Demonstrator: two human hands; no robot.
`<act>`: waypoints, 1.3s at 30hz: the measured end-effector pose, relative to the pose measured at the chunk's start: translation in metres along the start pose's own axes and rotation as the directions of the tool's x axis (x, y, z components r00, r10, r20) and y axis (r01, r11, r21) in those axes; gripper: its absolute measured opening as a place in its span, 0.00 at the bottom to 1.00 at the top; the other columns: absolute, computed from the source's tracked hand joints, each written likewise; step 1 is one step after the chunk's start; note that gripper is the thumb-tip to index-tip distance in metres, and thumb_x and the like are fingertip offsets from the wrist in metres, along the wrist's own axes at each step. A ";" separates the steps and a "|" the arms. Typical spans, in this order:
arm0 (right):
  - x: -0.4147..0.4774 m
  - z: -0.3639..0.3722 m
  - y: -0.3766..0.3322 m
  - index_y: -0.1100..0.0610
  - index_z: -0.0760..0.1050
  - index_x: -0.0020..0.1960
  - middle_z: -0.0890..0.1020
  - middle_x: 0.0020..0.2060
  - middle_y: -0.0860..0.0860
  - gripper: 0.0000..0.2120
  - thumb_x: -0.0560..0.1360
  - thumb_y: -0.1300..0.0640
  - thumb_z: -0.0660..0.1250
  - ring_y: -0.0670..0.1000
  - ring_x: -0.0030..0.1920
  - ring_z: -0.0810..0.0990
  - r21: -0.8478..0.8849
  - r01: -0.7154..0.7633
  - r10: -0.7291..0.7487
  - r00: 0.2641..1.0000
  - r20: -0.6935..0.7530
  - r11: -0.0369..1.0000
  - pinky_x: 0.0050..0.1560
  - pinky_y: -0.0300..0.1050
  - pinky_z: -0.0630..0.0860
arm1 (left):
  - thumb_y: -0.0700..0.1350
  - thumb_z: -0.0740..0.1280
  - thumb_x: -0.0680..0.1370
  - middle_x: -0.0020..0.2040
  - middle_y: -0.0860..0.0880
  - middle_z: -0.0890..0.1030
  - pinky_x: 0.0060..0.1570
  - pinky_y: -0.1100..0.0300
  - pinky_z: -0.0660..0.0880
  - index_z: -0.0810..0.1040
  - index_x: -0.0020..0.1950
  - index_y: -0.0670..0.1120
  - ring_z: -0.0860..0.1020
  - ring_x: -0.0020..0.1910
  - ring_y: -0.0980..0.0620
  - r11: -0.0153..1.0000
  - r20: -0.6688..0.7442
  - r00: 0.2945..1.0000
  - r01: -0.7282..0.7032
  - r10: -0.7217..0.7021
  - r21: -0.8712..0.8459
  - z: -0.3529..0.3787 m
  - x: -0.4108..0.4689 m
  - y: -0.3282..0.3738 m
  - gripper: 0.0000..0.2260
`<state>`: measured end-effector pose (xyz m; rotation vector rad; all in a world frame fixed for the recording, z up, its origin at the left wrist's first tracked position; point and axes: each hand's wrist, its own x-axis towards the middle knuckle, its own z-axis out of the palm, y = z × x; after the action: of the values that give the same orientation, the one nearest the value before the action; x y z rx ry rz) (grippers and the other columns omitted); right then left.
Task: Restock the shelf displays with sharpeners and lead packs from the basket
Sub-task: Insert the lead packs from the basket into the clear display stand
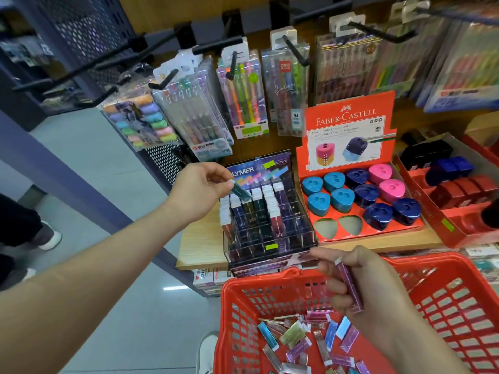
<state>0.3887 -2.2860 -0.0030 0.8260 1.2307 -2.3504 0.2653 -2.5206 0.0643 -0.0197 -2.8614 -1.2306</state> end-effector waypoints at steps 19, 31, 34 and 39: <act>-0.018 -0.002 -0.004 0.57 0.81 0.46 0.79 0.33 0.55 0.07 0.70 0.56 0.68 0.48 0.25 0.75 0.138 0.013 -0.033 0.989 0.144 0.990 0.18 0.32 0.69 | 0.43 0.70 0.76 0.39 0.55 0.80 0.46 0.63 0.76 0.81 0.46 0.48 0.78 0.41 0.59 0.922 0.070 0.987 -0.160 0.145 0.353 0.002 0.004 -0.013 0.01; -0.021 0.000 -0.001 0.65 0.81 0.47 0.84 0.39 0.59 0.09 0.67 0.65 0.68 0.53 0.36 0.85 0.081 0.046 -0.059 0.985 0.165 0.996 0.33 0.42 0.82 | 0.44 0.69 0.77 0.42 0.54 0.81 0.50 0.53 0.78 0.81 0.50 0.49 0.79 0.43 0.55 0.914 0.068 0.972 -0.234 0.224 0.332 0.039 0.008 -0.008 0.03; -0.022 0.002 0.000 0.64 0.81 0.46 0.84 0.37 0.59 0.09 0.66 0.64 0.68 0.52 0.35 0.85 0.078 0.067 -0.077 0.988 0.134 0.995 0.33 0.41 0.82 | 0.44 0.67 0.78 0.45 0.51 0.81 0.50 0.52 0.77 0.81 0.52 0.47 0.78 0.44 0.53 0.886 0.070 0.964 -0.262 0.255 0.382 0.042 0.011 -0.004 0.05; -0.028 0.005 -0.002 0.57 0.82 0.45 0.79 0.29 0.50 0.09 0.65 0.60 0.71 0.48 0.25 0.80 0.060 0.075 -0.080 0.993 0.090 0.995 0.20 0.35 0.73 | 0.43 0.68 0.77 0.43 0.52 0.81 0.51 0.55 0.77 0.81 0.50 0.47 0.78 0.43 0.53 0.919 0.068 0.975 -0.223 0.213 0.324 0.046 0.012 0.000 0.04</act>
<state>0.4070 -2.2878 0.0183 0.6905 1.1833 -2.4666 0.2529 -2.4871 0.0331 -0.3430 -2.9509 -0.7080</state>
